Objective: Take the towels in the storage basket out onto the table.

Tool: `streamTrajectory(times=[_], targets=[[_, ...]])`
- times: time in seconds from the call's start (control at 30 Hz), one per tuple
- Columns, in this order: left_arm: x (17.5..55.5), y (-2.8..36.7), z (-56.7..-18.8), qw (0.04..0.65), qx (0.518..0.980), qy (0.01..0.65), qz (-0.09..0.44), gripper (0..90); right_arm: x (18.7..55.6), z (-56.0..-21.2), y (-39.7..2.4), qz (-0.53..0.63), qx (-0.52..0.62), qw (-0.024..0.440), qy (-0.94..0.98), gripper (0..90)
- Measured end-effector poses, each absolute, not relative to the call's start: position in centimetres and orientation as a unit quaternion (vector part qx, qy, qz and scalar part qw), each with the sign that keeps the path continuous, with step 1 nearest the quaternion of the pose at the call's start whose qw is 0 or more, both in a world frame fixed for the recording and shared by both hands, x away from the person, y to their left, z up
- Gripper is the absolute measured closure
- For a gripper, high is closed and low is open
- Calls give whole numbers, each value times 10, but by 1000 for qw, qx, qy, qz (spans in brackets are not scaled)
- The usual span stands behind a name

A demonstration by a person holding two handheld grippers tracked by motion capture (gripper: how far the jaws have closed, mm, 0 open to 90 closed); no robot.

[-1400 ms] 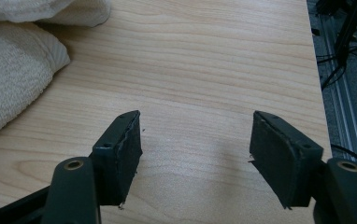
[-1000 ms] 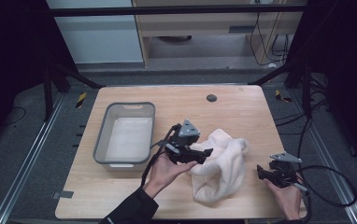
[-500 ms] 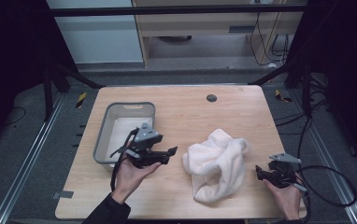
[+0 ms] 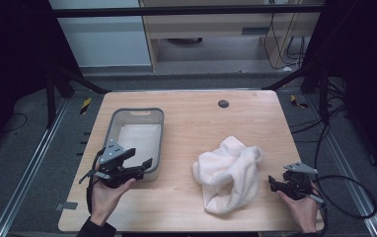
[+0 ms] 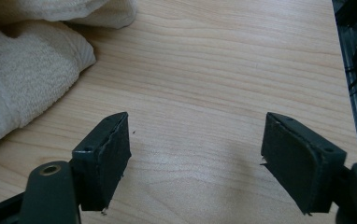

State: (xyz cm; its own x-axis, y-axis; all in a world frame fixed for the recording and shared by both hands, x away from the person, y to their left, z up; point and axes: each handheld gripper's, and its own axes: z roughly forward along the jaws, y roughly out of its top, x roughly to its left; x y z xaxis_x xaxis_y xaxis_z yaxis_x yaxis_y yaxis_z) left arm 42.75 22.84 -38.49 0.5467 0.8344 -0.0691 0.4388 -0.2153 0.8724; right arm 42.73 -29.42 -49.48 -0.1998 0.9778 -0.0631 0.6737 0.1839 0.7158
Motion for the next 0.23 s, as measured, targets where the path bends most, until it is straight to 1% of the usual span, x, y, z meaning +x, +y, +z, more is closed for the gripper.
streamTrajectory(times=[0.23], targets=[[419, 264, -398, 453, 727, 459, 236, 283, 426, -495, -293, 288, 567, 268, 723, 209]])
